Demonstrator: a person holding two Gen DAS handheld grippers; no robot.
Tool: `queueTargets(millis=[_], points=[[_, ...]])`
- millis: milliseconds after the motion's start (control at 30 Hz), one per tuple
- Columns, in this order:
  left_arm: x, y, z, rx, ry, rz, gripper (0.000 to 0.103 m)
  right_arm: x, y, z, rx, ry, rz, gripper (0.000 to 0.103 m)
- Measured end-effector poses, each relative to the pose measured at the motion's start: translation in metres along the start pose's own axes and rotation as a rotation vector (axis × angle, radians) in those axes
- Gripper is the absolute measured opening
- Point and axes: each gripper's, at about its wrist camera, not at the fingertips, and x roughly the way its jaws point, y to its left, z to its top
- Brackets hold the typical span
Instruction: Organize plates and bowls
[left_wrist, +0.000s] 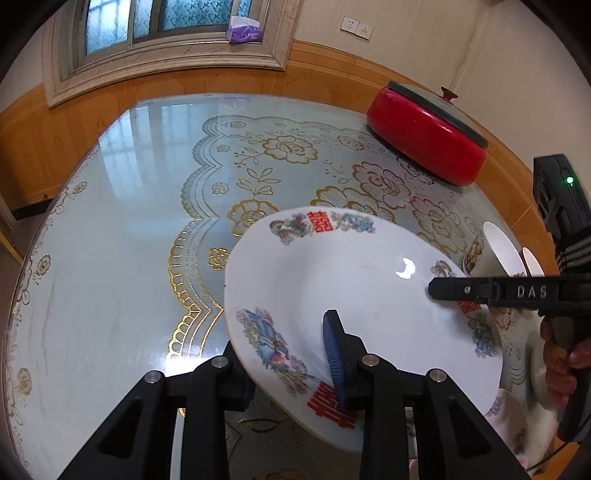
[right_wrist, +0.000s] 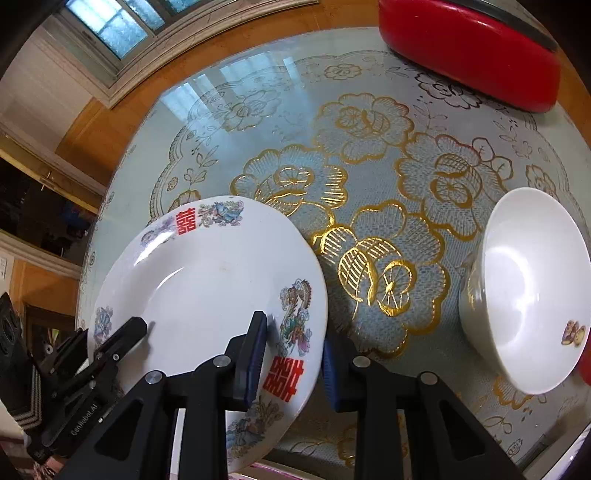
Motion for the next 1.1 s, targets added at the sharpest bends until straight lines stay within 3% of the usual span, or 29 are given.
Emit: queueTargets(millis=[433, 533, 633, 1000, 1100], points=[[0.003, -0.004, -0.013, 0.032, 0.017, -0.021, 0.032, -0.002, -0.005, -0.022, 0.0, -0.022, 0.009, 0.026], [0.006, 0.001, -0.012, 0.036, 0.038, 0.016, 0.032, -0.001, -0.007, -0.023, -0.012, -0.025, -0.012, 0.026], [0.012, 0.013, -0.013, -0.005, 0.067, -0.004, 0.033, 0.001, -0.005, -0.021, -0.022, -0.029, -0.017, 0.023], [0.026, 0.015, 0.004, 0.03, 0.068, 0.027, 0.034, 0.024, -0.006, 0.003, 0.0, -0.015, 0.017, 0.03], [0.027, 0.013, 0.007, 0.045, 0.06, 0.045, 0.034, 0.028, -0.001, 0.009, -0.03, -0.019, -0.016, 0.03]])
